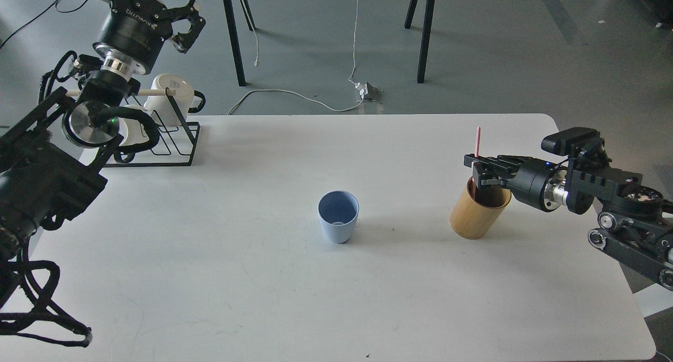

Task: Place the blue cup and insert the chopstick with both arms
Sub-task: 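Reach the right gripper to the straw in the tan cup and grasp it, then lift the straw up out of the tan cup with the right gripper, then move the straw over the blue cup and lower it inside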

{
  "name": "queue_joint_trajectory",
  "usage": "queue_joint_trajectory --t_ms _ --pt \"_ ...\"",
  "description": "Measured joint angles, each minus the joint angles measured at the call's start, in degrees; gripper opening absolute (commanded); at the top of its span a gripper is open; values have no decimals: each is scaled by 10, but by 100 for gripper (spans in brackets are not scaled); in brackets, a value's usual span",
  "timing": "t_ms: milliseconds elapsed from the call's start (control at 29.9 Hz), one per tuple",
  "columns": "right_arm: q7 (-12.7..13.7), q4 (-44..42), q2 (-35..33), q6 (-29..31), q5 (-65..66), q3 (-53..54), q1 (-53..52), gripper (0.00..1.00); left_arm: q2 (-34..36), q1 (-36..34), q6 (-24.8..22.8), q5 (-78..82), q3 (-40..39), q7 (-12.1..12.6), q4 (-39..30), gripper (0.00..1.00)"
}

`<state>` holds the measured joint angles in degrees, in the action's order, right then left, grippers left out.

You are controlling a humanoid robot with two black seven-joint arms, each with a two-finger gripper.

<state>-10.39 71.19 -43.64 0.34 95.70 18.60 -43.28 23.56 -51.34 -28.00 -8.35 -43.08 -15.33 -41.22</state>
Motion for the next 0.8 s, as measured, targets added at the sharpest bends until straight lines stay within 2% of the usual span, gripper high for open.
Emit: queue_joint_trajectory --t_ms 267,435,602,802 --pt "0 111 -129 3 -5 3 -56 0 15 0 0 0 -6 0 0 99" --pt "3 129 -154 11 -12 6 -141 0 17 -1 0 -1 -17 1 -1 99" --pt "9 124 -116 24 -51 7 -205 0 20 -1 0 -1 -20 1 -1 99" --pt "30 96 33 24 -95 10 -217 0 25 -1 0 -1 -20 3 -3 99"
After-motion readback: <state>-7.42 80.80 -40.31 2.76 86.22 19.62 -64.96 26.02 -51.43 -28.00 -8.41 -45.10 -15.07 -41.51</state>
